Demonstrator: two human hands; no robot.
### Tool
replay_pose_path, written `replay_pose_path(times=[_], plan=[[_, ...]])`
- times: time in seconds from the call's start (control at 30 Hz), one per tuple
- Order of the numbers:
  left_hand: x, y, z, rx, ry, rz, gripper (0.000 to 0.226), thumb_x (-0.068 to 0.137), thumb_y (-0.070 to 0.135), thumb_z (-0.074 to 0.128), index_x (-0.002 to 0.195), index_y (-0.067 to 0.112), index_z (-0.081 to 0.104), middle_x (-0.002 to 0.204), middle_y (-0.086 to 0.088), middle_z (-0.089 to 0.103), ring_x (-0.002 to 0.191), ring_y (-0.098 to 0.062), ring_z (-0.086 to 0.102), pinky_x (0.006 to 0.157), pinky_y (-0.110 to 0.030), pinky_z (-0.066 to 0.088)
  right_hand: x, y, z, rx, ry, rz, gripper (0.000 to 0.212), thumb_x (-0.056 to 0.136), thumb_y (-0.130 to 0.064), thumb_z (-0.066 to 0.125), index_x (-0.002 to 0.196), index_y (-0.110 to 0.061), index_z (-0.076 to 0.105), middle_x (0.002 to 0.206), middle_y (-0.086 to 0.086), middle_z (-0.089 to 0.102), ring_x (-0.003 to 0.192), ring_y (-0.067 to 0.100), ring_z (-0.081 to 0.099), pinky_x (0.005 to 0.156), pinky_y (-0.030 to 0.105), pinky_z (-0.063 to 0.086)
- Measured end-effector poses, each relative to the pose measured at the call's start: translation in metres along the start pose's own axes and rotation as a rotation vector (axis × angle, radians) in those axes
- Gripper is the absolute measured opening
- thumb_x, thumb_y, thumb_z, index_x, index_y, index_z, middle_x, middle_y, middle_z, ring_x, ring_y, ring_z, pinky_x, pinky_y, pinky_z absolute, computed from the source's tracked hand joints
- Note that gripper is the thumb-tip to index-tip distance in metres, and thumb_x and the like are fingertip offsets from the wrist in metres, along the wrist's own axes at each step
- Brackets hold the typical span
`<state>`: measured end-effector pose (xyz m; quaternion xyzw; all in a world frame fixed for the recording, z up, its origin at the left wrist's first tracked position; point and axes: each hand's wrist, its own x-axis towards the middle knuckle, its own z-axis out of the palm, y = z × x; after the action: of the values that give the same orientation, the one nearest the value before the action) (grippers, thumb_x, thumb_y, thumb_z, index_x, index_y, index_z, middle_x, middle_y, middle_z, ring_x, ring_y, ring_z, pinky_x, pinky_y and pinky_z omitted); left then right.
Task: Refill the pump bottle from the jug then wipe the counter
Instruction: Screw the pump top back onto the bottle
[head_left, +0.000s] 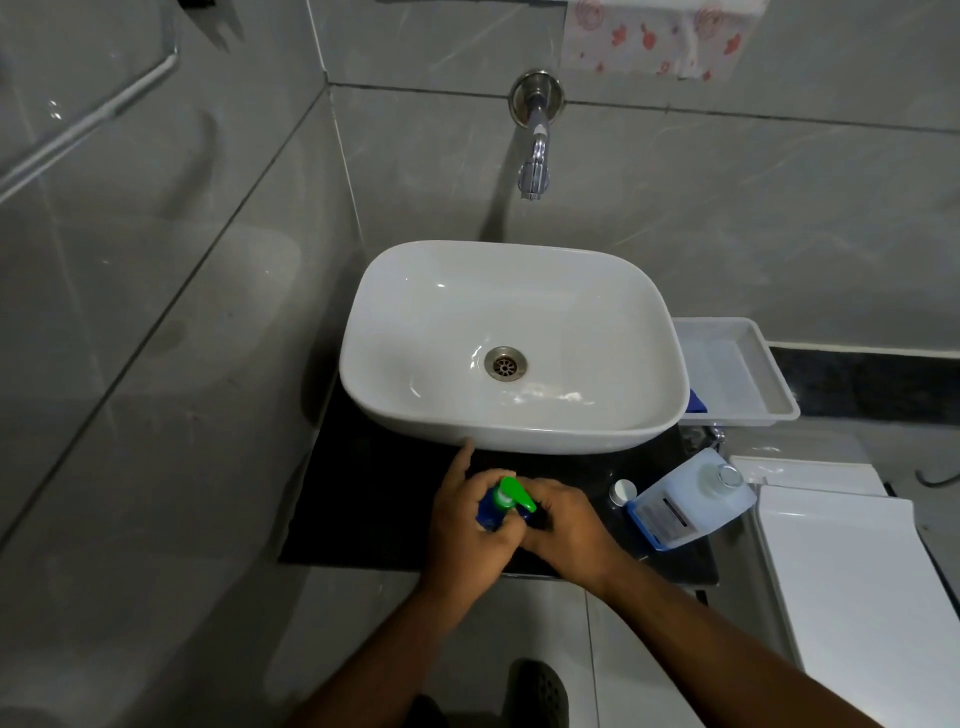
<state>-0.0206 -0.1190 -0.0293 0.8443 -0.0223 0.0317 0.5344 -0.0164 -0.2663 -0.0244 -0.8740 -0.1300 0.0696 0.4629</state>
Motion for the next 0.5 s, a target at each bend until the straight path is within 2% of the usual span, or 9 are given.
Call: replay_pose_path(times=[0.07,0.1,0.17,0.23,0.33,0.4,0.5], plan=[[-0.002,0.001,0.001,-0.017,-0.009,0.002,0.059,0.070,0.005,0.073,0.125,0.019,0.058,0.151,-0.003,0.032,0.136,-0.014,0.036,0.100,-0.005,0.033,0.000,-0.002,-0.001,-0.006,-0.003,-0.006,0.037,0.078,-0.024,0.074,0.113,-0.022,0.065,0.095,0.001,0.067,0.089,0.012,0.061,0.076,0.039,0.052],[-0.003,0.002,0.001,-0.025,0.025,-0.009,0.060,0.068,0.008,0.078,0.123,0.018,0.057,0.148,-0.003,0.035,0.134,-0.013,0.038,0.101,-0.010,0.035,0.000,-0.003,-0.002,-0.004,-0.001,-0.007,0.037,0.078,-0.023,0.074,0.114,-0.022,0.065,0.095,0.001,0.067,0.089,0.011,0.061,0.076,0.040,0.052],[-0.003,0.003,0.000,-0.040,0.098,-0.021,0.048,0.063,0.010,0.084,0.104,0.016,0.060,0.138,0.000,0.042,0.126,-0.012,0.044,0.096,-0.011,0.037,-0.001,-0.003,-0.002,-0.006,0.000,-0.005,0.037,0.078,-0.023,0.075,0.113,-0.022,0.065,0.095,0.001,0.066,0.088,0.012,0.061,0.076,0.039,0.052],[-0.001,0.001,-0.002,-0.022,0.091,-0.023,0.035,0.064,0.006,0.083,0.093,0.012,0.064,0.134,-0.001,0.048,0.123,-0.014,0.048,0.094,-0.016,0.039,-0.001,-0.004,-0.001,-0.013,0.000,0.003,0.038,0.079,-0.024,0.074,0.115,-0.022,0.064,0.095,0.002,0.065,0.088,0.012,0.061,0.077,0.038,0.052],[0.005,-0.003,-0.007,0.013,-0.030,-0.001,0.034,0.072,0.003,0.076,0.105,0.006,0.068,0.132,0.001,0.054,0.125,-0.016,0.049,0.104,-0.034,0.042,0.000,-0.004,-0.001,-0.011,0.004,0.015,0.039,0.078,-0.024,0.075,0.116,-0.024,0.063,0.095,0.002,0.065,0.087,0.011,0.060,0.076,0.034,0.052],[0.008,-0.004,-0.011,0.058,-0.103,0.045,0.039,0.076,0.005,0.073,0.115,0.011,0.068,0.129,0.005,0.058,0.131,-0.015,0.042,0.110,-0.032,0.035,0.000,-0.005,-0.001,-0.019,0.004,0.013,0.038,0.078,-0.027,0.075,0.114,-0.024,0.063,0.092,0.001,0.064,0.083,0.010,0.059,0.074,0.034,0.052],[0.012,-0.006,-0.014,0.090,-0.163,0.097,0.044,0.080,0.007,0.069,0.122,0.014,0.063,0.131,0.003,0.059,0.136,-0.012,0.035,0.109,-0.023,0.029,0.000,-0.005,-0.001,-0.026,-0.004,0.014,0.039,0.077,-0.032,0.074,0.114,-0.025,0.063,0.094,0.000,0.064,0.084,0.010,0.060,0.074,0.032,0.052]])
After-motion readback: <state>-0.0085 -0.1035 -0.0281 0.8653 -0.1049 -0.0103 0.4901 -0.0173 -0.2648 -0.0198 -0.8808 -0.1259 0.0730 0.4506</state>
